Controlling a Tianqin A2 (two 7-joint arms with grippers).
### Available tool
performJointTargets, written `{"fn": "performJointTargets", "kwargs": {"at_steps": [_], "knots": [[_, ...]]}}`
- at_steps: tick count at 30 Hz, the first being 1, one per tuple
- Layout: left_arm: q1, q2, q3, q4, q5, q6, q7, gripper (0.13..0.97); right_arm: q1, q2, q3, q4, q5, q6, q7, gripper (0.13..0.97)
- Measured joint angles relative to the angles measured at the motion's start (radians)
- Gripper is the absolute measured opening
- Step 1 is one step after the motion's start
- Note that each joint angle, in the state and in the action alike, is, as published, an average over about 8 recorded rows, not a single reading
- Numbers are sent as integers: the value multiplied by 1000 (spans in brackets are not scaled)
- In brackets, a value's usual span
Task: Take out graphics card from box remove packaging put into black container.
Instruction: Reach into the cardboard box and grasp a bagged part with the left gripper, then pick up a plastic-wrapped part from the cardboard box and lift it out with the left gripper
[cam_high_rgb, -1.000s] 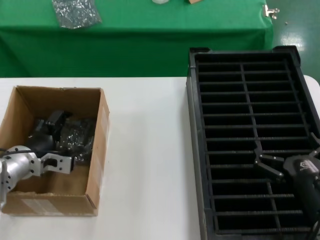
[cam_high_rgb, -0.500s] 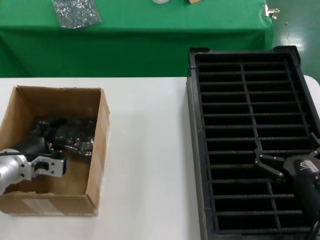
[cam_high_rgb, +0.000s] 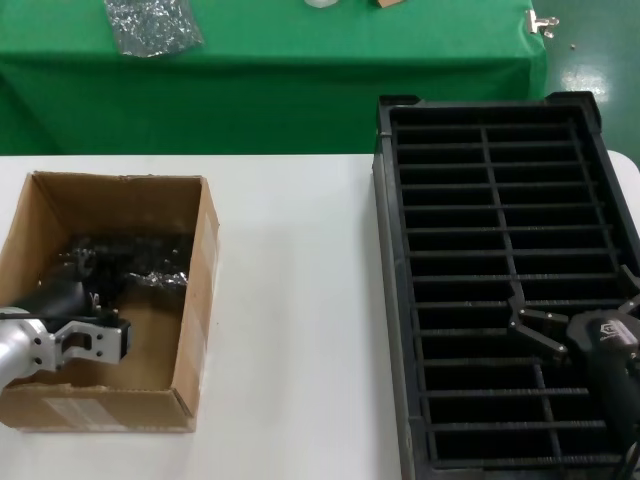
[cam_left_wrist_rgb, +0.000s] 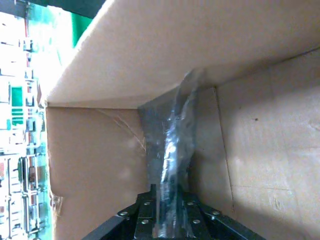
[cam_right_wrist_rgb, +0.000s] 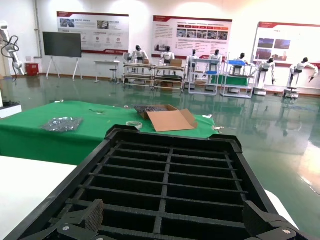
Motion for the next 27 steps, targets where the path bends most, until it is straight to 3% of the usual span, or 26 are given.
{"fn": "performJointTargets", "kwargs": {"at_steps": [16,27], "knots": [[89,-83,21,-221,127,-4,-268,155,0,0,0,0,0,0,0,966],[195,-164,-56,-466,303,72,-558,139,0,0,0,0,0,0,0,966]]}}
